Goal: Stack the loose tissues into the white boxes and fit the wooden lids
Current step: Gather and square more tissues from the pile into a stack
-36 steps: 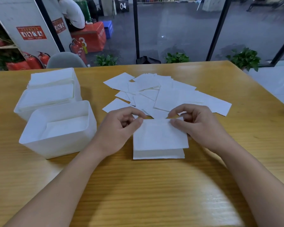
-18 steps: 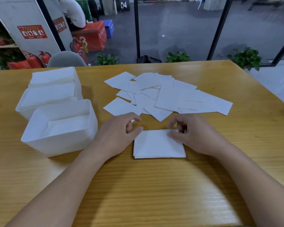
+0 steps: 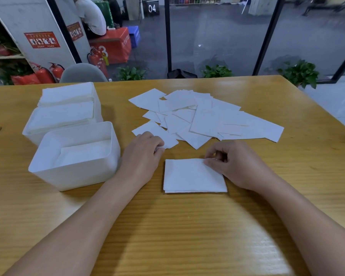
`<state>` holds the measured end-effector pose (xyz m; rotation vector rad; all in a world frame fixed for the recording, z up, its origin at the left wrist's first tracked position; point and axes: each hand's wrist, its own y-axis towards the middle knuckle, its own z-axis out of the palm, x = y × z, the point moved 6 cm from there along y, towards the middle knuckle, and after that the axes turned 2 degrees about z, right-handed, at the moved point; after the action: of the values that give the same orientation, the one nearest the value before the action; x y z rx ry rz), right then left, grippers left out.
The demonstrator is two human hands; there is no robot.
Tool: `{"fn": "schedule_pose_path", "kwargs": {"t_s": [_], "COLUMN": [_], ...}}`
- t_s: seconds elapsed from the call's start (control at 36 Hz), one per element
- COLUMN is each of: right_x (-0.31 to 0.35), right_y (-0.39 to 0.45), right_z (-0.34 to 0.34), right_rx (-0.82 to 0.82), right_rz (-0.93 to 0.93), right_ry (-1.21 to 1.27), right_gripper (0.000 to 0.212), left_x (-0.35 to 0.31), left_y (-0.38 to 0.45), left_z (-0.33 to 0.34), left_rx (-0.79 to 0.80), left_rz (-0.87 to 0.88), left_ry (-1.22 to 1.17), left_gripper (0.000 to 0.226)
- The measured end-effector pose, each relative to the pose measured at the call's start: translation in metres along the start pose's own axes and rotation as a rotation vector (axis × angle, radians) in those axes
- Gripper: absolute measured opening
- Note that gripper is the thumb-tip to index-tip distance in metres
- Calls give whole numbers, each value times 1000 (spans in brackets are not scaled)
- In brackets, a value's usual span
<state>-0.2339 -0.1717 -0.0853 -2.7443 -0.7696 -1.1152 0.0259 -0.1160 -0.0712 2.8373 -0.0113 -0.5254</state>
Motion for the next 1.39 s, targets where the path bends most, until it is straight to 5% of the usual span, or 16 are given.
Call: {"fn": "schedule_pose_path", "kwargs": {"t_s": [0.14, 0.25, 0.39, 0.64, 0.89, 1.03, 1.19, 1.39], "right_x": [4, 15, 25, 33, 26, 29, 23, 13], "right_y": [-1, -3, -4, -5, -5, -6, -3, -1], "right_z": [0, -9, -6, -1, -12, -9, -6, -11], "right_rx": [-61, -186, -112, -149, -200, -99, -57, -5], "right_rz": [17, -28, -90, -146, -127, -192, -128, -53], "right_ry": [-11, -22, 303, 216, 268, 393, 448, 349], "right_gripper": [11, 18, 36, 15, 15, 25, 29, 22], "left_x": [-2, -5, -31, -58, -37, -24, -23, -21], "left_y": [-3, -10, -19, -27, -18, -12, -14, -13], "left_z": [-5, -10, -15, 3, -7, 2, -1, 6], "left_rx": [-78, -158, -240, -39, -205, -96, -149, -19], "left_rz": [27, 27, 137, 293, 196, 100, 137, 129], "left_ry": [5, -241, -414, -521, -453, -501, -492, -532], "left_gripper": [15, 6, 9, 6, 39, 68, 39, 19]}}
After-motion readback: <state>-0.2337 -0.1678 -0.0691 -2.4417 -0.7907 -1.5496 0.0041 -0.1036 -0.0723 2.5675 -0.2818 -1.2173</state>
